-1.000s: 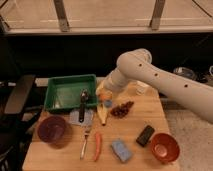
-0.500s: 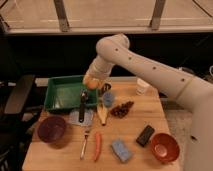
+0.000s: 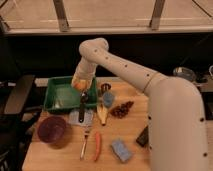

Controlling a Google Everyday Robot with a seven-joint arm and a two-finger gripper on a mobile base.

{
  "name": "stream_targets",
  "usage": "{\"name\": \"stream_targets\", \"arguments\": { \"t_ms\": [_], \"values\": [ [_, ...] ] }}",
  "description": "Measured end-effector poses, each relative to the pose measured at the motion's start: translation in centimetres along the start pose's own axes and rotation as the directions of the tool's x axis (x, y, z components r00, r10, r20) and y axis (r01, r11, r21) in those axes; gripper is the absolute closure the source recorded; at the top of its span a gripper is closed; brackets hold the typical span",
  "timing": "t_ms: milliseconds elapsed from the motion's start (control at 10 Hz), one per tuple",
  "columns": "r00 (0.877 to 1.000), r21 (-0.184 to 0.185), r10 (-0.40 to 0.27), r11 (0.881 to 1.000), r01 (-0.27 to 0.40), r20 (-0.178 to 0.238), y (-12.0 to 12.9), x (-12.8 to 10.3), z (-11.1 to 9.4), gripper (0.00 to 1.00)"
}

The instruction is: Place apple in tray

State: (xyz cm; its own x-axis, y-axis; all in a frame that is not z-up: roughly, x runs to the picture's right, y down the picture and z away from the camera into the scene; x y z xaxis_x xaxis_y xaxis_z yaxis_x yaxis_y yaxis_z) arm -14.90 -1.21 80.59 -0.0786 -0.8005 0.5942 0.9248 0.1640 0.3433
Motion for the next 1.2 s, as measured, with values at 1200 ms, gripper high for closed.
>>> {"name": "stream_targets", "arguments": {
  "t_ms": [1200],
  "values": [
    [0.993, 0.041, -0.016, 0.999, 0.011, 0.117, -3.5, -0.7, 8.4, 0.2]
  ]
}}
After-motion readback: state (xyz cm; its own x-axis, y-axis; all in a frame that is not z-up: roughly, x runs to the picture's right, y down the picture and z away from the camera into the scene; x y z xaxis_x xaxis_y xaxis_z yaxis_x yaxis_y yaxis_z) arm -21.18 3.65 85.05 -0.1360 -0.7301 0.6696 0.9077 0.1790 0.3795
